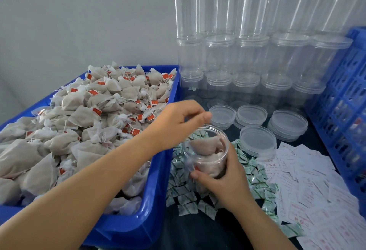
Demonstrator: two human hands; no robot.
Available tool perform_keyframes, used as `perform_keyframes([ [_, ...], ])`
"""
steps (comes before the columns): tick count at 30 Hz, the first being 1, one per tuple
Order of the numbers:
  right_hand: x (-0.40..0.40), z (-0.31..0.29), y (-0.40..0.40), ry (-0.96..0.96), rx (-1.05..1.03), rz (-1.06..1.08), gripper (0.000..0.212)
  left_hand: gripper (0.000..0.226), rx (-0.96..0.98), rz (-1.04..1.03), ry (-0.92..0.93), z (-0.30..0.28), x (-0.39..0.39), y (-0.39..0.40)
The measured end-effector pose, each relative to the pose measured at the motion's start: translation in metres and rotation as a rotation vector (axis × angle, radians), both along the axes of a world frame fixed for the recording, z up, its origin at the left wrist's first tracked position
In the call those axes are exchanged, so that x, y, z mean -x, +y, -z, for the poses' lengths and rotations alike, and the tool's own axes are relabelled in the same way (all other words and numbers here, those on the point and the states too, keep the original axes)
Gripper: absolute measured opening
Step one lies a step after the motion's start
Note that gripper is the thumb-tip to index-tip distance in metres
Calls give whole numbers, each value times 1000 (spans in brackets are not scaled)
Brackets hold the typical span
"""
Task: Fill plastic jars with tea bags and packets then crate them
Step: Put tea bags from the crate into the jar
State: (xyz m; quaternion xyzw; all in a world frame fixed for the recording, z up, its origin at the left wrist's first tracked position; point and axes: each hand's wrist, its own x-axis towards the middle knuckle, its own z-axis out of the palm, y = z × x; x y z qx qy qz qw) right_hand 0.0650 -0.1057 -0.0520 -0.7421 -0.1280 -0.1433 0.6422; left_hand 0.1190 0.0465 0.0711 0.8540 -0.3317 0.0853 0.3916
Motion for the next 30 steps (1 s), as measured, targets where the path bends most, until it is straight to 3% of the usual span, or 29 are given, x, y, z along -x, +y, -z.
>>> perform_keyframes([
  [3,1,-4,-5,-17,-1,85,80,13,12,-116,26,4,-11,-4],
  [9,-3,-7,-22,-16,-45,213,74,17,-340,-124,270,4,-51,-32],
  [14,-3,-16,-34,-96,-65,289,71,24,-806,65,176,26,-69,-61],
  [19,-5,-13,-43,-108,-68,288,74,18,-904,124,204,60,-76,-71],
  [24,-7,-14,-46,-97,-47,256,76,14,-865,28,258,72,-85,-71],
  [30,-9,-10,-46,-84,-56,278,77,16,-836,-1,142,65,-88,-73],
])
